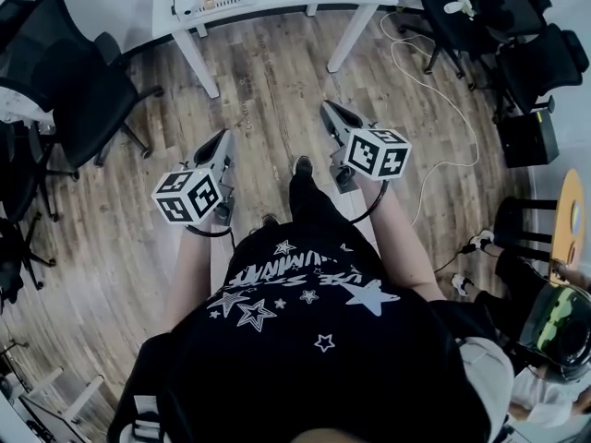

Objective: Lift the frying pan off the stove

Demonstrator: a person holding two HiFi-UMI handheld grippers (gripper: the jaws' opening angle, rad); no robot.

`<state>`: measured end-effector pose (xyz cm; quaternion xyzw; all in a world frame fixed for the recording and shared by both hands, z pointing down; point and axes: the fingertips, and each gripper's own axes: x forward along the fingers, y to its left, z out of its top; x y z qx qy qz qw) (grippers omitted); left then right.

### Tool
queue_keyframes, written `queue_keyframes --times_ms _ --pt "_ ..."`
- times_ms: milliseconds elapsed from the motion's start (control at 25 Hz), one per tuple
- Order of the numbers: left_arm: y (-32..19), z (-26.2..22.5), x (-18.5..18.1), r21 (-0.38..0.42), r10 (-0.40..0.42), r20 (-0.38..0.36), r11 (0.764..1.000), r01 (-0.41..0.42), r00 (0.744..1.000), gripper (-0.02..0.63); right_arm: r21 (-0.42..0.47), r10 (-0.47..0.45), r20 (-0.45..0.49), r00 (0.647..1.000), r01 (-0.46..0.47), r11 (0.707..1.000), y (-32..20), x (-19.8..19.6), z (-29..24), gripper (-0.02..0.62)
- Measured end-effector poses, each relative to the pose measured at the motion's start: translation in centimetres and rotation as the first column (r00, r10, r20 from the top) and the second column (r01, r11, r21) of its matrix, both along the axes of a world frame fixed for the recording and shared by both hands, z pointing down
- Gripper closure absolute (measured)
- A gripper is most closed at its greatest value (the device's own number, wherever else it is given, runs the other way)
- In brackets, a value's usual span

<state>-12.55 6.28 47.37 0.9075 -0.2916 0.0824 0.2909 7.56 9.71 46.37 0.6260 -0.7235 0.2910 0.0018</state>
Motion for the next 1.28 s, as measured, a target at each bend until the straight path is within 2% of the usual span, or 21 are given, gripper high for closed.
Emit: queue_keyframes --times_ms 240,440,920,1280 --pt "-2.1 -0.1 0.6 0.005 -0.025 0.01 1.0 0.025 1.0 0.598 0.025 -0.041 0.023 0.999 0.04 0.999 -3.9 0.2 0.2 0.586" --pt "-5.6 0.6 1.5 -0.009 -0.05 0.019 0.999 0.05 0.999 0.598 0.01 -0.086 0.042 0.995 0.086 0.996 -8.3 0.9 1.7 0.586" --pt "-16.3 -0.5 8.3 -0.008 -0.112 0.007 0.994 0.112 0.994 0.598 0.011 -0.129 0.079 0.988 0.129 0.992 -20.5 8.7 1.6 0.586" --pt "-20.5 -0.6 10.7 -0.005 -0.181 0.021 0.984 0.181 0.983 0.598 0.016 -0.202 0.107 0.974 0.201 0.979 -26.3 11.0 1.9 0.586"
